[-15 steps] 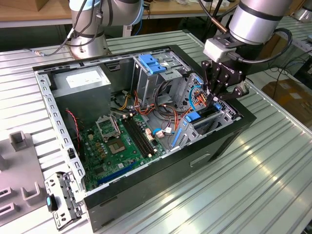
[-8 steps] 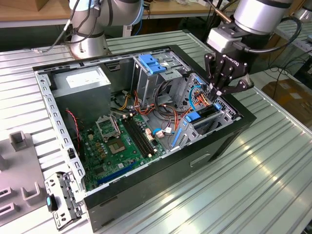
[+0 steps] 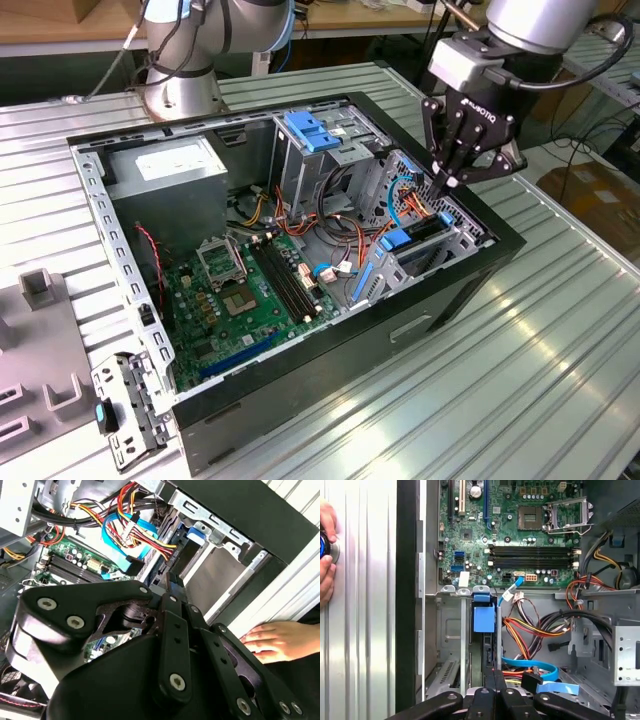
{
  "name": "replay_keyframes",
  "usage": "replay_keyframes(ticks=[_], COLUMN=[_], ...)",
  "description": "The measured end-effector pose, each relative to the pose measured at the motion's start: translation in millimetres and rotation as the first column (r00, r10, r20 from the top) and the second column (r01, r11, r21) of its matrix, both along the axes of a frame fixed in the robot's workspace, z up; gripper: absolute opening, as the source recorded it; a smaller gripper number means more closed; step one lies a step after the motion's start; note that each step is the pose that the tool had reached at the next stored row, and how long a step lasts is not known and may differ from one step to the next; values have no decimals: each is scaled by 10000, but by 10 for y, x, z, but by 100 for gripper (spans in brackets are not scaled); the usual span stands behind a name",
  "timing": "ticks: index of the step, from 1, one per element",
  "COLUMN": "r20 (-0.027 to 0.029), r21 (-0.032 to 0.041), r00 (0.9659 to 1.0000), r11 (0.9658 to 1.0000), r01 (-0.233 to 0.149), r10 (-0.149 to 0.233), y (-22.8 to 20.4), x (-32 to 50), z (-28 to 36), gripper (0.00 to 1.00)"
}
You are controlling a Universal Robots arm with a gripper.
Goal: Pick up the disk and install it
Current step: 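Insert the second disk wire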
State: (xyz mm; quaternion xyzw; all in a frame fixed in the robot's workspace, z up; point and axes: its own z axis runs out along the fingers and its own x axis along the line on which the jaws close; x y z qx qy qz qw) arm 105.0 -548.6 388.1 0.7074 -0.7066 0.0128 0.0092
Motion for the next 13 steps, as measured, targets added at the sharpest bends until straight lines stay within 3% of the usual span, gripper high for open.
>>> replay_keyframes(ticks=[3, 4, 7, 13], r20=[-10, -83, -168, -189], r21=[1, 6, 0, 2], r00=[10000, 10000, 9999, 9998], r11=[10000, 10000, 10000, 10000], r01=[2, 2, 2, 1], r10=[-2, -2, -2, -1], y=[2, 4, 7, 20], x=[-1, -2, -5, -6], z=[79, 87, 95, 178], gripper=[11, 11, 11, 11])
